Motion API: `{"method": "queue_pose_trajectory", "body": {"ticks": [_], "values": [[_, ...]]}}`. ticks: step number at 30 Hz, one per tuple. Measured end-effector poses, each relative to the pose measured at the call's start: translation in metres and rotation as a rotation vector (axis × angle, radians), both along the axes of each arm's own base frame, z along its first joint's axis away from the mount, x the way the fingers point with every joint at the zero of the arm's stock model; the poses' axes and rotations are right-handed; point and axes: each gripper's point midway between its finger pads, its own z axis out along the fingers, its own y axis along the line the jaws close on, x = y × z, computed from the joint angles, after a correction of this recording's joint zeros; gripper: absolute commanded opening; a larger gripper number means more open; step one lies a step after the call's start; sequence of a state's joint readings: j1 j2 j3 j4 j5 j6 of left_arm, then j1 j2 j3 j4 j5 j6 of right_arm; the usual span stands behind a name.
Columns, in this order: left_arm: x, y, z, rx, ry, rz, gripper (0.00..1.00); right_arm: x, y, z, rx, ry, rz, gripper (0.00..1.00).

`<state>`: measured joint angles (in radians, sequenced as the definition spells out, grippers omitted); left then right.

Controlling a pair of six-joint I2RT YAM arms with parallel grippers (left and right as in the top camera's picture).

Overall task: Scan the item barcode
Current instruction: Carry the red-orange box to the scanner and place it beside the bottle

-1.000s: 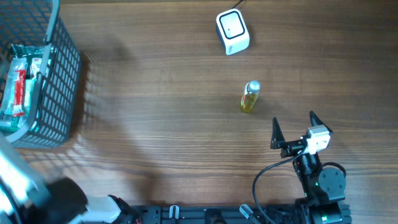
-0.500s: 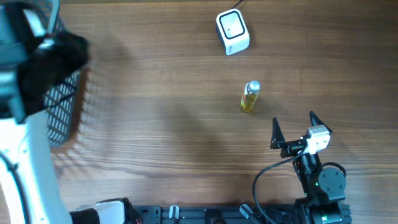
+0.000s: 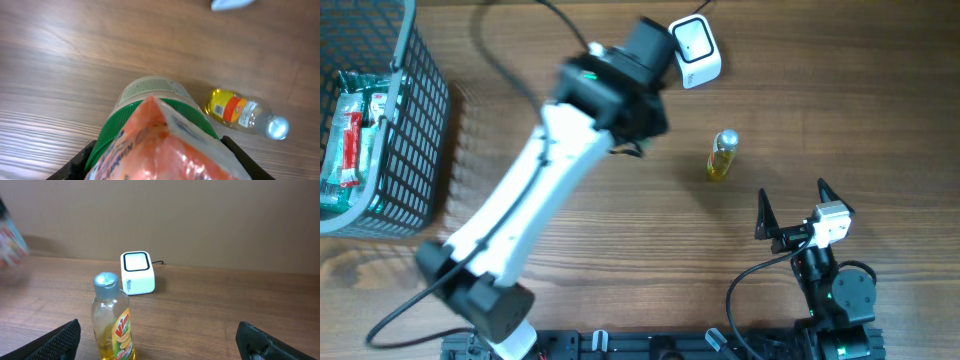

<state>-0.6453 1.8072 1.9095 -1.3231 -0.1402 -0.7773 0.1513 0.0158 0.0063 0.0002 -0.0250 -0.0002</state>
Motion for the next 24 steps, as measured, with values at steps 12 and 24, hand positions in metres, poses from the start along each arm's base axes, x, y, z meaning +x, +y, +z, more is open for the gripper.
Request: {"method": "queue_pose_trajectory", "body": {"ticks": [12, 24], "values": [[-0.026, -0.05, -0.122, 0.023, 0.086, 0.086, 0.19, 0.0, 0.0, 0.0, 0.0, 0.0, 0.0, 1.0], [-0.036, -0.046, -0.17, -0.002, 0.113, 0.131, 0.63, 0.0, 0.0, 0.0, 0.0, 0.0, 0.0, 1.0]]}}
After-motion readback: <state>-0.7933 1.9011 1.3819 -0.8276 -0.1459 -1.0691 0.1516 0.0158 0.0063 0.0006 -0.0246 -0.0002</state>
